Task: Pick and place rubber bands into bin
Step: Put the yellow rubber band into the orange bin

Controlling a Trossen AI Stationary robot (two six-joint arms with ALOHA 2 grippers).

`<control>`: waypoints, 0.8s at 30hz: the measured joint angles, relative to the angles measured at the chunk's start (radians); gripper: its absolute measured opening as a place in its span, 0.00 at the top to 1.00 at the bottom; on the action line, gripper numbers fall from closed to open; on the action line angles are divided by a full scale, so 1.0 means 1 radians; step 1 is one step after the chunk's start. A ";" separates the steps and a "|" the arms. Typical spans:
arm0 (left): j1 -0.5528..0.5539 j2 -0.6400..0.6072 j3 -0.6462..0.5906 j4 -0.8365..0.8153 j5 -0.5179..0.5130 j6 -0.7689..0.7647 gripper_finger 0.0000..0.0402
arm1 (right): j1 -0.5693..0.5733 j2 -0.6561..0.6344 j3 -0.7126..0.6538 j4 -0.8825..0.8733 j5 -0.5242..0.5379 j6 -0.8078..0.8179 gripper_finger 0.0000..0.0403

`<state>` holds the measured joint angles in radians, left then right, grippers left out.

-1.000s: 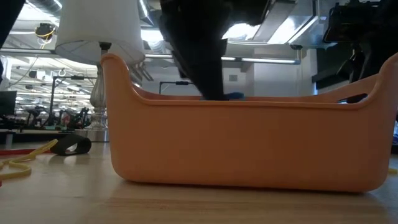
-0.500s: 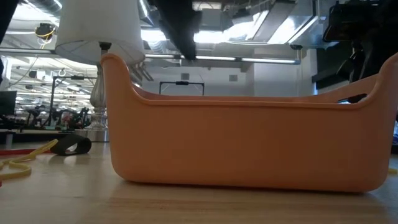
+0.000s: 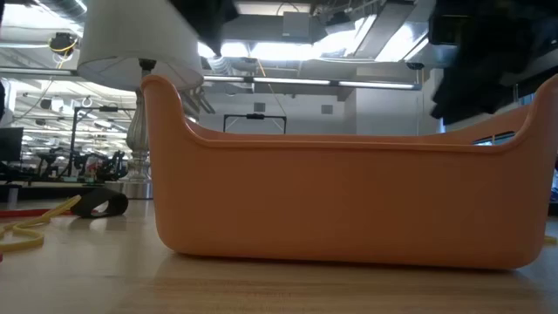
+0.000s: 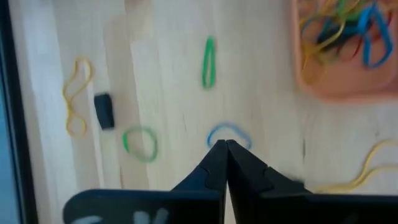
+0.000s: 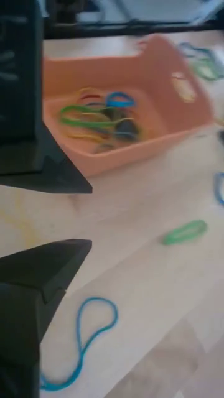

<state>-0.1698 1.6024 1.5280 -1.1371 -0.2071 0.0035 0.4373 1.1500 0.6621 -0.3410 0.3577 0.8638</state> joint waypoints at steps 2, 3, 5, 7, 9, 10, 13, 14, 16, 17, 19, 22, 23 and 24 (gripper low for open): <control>0.022 -0.060 -0.099 0.032 0.024 0.001 1.00 | -0.032 0.000 0.000 0.024 0.000 0.045 0.67; 0.032 -0.094 -0.155 0.068 0.038 0.002 1.00 | -0.047 0.000 0.000 0.035 0.000 0.069 0.67; 0.050 -0.172 -0.274 0.139 0.071 0.009 0.99 | -0.077 0.000 0.000 0.053 0.000 0.105 0.67; 0.066 -0.259 -0.393 0.215 0.086 0.011 0.99 | -0.102 0.000 0.000 0.053 -0.005 0.149 0.67; 0.084 -0.345 -0.506 0.280 0.101 0.010 1.00 | -0.132 0.007 0.002 0.054 -0.033 0.192 0.67; 0.093 -0.389 -0.560 0.314 0.107 0.008 1.00 | -0.148 0.011 0.002 0.051 -0.054 0.214 0.67; 0.123 -0.520 -0.702 0.408 0.121 0.002 1.00 | -0.189 0.037 0.003 0.037 -0.111 0.305 0.67; 0.133 -0.559 -0.744 0.430 0.122 0.002 0.99 | -0.201 0.047 0.003 0.024 -0.127 0.342 0.67; 0.155 -0.634 -0.818 0.474 0.124 0.002 0.99 | -0.221 0.068 0.003 0.007 -0.154 0.410 0.67; 0.166 -0.671 -0.852 0.489 0.123 0.002 0.99 | -0.228 0.078 0.003 0.001 -0.166 0.442 0.67; 0.187 -0.730 -0.905 0.521 0.123 0.002 1.00 | -0.239 0.095 0.003 -0.027 -0.191 0.502 0.67; 0.217 -0.802 -0.969 0.545 0.118 0.002 1.00 | -0.242 0.126 0.028 -0.106 -0.220 0.587 0.67; 0.226 -0.815 -0.985 0.564 0.106 0.001 0.99 | -0.241 0.135 0.039 -0.143 -0.225 0.607 0.67; 0.234 -0.828 -1.000 0.585 0.094 0.002 0.99 | -0.241 0.147 0.051 -0.168 -0.228 0.626 0.67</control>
<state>0.0642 0.7746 0.5282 -0.5522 -0.1131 0.0051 0.1963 1.2973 0.7132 -0.5094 0.1297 1.4894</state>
